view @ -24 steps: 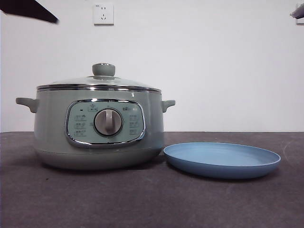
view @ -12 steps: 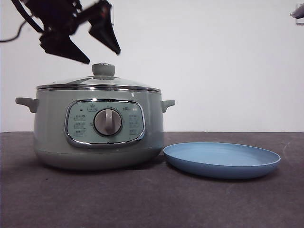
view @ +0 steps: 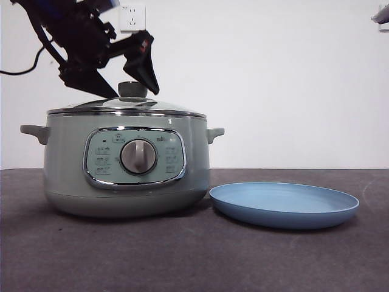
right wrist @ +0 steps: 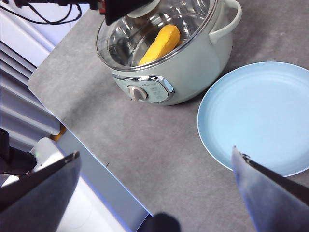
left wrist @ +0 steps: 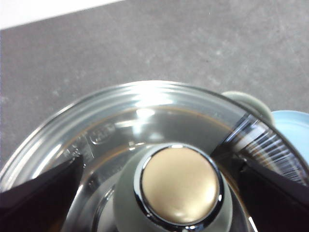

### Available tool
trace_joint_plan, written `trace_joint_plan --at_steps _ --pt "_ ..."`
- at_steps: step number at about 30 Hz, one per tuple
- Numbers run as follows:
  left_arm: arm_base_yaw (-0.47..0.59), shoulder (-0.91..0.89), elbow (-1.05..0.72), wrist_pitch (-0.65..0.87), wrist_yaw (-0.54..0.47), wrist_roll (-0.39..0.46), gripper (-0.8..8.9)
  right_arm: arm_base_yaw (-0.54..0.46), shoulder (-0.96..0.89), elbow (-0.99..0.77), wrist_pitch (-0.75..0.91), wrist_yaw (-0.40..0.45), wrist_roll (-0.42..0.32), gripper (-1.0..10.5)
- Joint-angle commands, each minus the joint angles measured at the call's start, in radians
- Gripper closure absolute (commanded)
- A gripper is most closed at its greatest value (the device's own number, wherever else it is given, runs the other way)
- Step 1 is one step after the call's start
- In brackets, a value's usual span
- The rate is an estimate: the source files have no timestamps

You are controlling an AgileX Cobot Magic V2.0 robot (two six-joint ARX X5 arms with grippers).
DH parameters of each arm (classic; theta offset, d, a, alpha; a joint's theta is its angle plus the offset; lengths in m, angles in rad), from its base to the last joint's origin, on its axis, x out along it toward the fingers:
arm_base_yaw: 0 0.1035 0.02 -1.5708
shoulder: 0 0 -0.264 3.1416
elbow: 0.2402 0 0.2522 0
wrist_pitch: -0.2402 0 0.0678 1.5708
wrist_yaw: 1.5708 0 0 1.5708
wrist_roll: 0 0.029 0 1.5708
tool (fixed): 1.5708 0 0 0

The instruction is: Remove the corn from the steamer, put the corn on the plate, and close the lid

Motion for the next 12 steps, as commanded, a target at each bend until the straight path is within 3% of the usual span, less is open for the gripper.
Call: trace_joint_plan --at_steps 1,6,10,12 --pt "-0.010 0.011 0.000 0.005 -0.005 0.011 2.52 0.003 0.000 0.003 0.004 0.000 -0.001 3.1" --pt "-0.010 0.011 0.000 0.014 -0.024 0.008 2.66 0.003 0.000 0.003 0.004 0.003 -0.002 3.1" --pt "-0.011 0.011 0.000 0.002 -0.023 0.008 5.98 0.003 0.000 0.003 0.004 0.003 -0.002 3.1" --pt "-0.011 0.011 0.000 -0.007 -0.019 0.008 7.07 0.003 0.000 0.003 0.005 0.006 -0.002 3.1"
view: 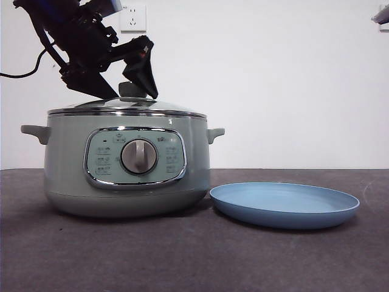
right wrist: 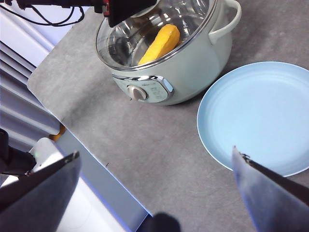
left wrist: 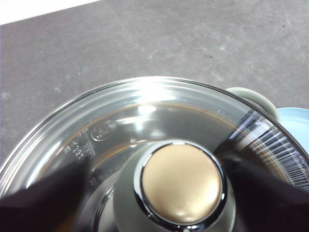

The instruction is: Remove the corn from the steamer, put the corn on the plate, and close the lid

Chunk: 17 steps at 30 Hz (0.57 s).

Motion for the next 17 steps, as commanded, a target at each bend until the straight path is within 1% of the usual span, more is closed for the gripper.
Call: trace_joint_plan --at_steps 1,4,7,13,17 --pt "-0.002 0.004 0.000 -0.010 0.000 0.008 7.30 0.003 0.000 0.003 0.005 0.007 -0.002 3.1" --pt "-0.002 0.004 0.000 -0.019 0.000 0.008 7.34 0.003 0.000 0.003 0.004 0.039 -0.001 3.1" --pt "-0.002 0.004 0.000 -0.029 0.000 0.008 8.30 0.003 0.000 0.003 0.004 0.045 -0.001 3.1" --pt "-0.002 0.003 0.001 -0.031 0.001 0.008 8.22 0.003 0.000 0.003 0.004 0.045 -0.001 3.1" --pt "-0.002 0.002 0.013 -0.032 0.027 0.004 8.22 0.003 0.000 0.003 0.004 0.045 -0.001 3.1"
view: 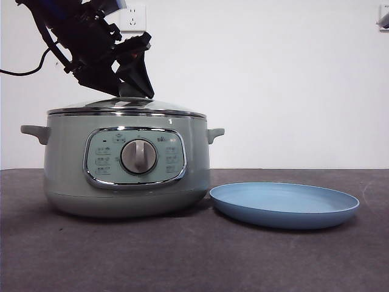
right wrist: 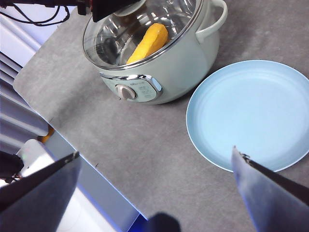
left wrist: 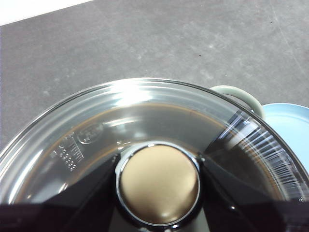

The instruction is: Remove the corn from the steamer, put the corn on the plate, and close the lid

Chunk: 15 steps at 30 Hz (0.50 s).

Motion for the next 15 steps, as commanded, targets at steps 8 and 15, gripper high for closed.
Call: trace_joint_plan --at_steps 8,15 --pt "0.005 -0.010 0.021 0.039 0.005 -0.064 8.22 0.003 0.000 0.003 0.004 0.002 -0.001 3.1" --pt "0.005 -0.063 0.021 0.037 0.006 -0.073 8.22 0.003 0.000 0.003 0.006 0.002 -0.001 3.2"
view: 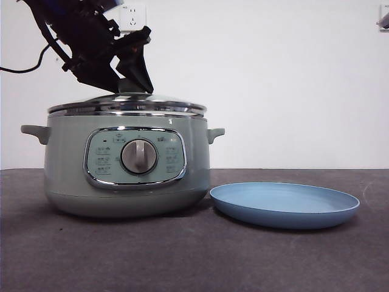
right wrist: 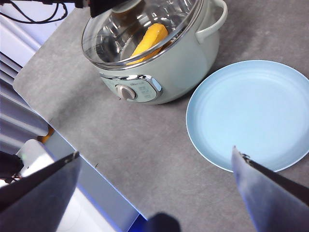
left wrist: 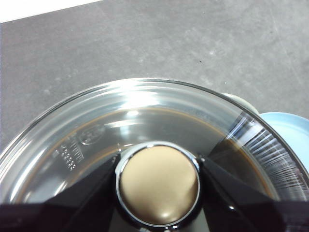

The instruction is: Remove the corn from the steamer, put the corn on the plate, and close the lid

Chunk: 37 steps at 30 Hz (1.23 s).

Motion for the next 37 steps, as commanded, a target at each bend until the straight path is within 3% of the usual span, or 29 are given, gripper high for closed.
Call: trace_joint_plan --at_steps 1,7,13,20,22,30,37 --pt "0.003 -0.064 0.011 0.041 0.003 -0.023 8.22 0.003 0.000 0.003 0.009 0.001 -0.001 3.2" --pt "0.004 -0.222 0.011 -0.018 0.004 -0.025 8.22 0.003 0.002 0.003 0.057 0.000 0.022 3.2" --pt "0.004 -0.425 0.011 -0.156 0.003 -0.010 8.22 0.021 0.037 0.003 0.221 -0.003 0.155 3.2" --pt "0.004 -0.649 0.011 -0.363 -0.005 -0.004 8.22 0.154 0.156 0.022 0.408 0.014 0.286 3.2" --pt "0.004 -0.699 0.011 -0.407 -0.005 -0.004 8.22 0.205 0.208 0.046 0.433 0.062 0.299 3.2" --pt "0.004 -0.865 0.011 -0.592 -0.056 -0.005 8.22 0.404 0.500 0.296 0.428 0.198 0.299 3.2" --pt "0.004 -0.952 0.011 -0.726 -0.057 -0.005 8.22 0.526 0.813 0.644 0.359 0.324 0.293 3.2"
